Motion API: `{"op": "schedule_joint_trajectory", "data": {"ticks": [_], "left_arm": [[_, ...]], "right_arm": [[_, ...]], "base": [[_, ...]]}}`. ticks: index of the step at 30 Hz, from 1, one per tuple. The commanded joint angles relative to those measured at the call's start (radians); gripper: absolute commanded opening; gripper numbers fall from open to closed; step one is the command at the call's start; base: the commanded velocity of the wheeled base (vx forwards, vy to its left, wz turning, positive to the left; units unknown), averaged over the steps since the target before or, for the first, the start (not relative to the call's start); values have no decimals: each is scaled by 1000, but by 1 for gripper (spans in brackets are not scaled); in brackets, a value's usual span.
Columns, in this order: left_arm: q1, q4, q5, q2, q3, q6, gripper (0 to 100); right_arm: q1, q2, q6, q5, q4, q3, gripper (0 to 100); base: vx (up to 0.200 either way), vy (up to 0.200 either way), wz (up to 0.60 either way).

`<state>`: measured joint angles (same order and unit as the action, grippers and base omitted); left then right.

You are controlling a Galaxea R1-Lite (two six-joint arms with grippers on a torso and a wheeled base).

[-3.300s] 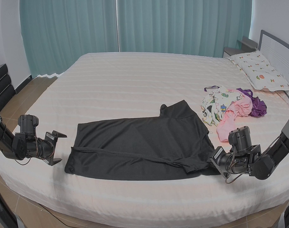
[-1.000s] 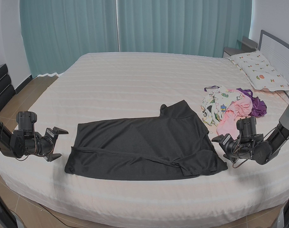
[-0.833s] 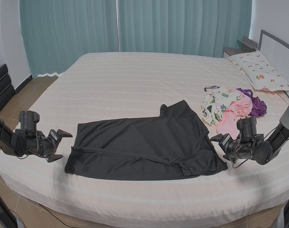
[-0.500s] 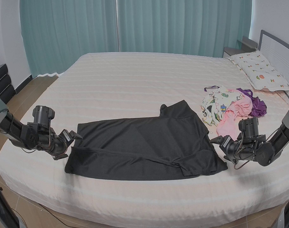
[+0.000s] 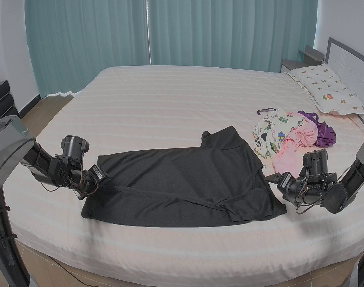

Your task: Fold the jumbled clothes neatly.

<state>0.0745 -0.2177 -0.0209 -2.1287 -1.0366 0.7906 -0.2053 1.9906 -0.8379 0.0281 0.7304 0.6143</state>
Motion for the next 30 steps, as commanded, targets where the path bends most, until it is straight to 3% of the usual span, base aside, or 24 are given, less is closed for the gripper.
{"op": "schedule_joint_trajectory", "data": {"ticks": [1, 12, 20, 27, 28, 30], "left_arm": [[-4, 1, 19, -28, -10, 9, 0], [-25, 54, 21, 27, -5, 29, 0], [-25, 55, 21, 26, -2, 32, 0], [-25, 54, 21, 27, -2, 48, 0], [-25, 55, 21, 27, -2, 48, 0], [-25, 55, 21, 27, -2, 48, 0]], "right_arm": [[-2, 11, 37, 3, 3, -4, 100], [-9, 93, 267, 95, 3, 81, 100], [-2, 154, 355, 170, 3, 136, 100], [1, 174, 398, 179, 1, 148, 100], [1, 174, 405, 179, 1, 148, 0], [3, 177, 424, 177, 3, 145, 0]], "base": [[0, 0, 0], [0, 0, 0], [0, 0, 0], [0, 0, 0], [0, 0, 0], [0, 0, 0]]}}
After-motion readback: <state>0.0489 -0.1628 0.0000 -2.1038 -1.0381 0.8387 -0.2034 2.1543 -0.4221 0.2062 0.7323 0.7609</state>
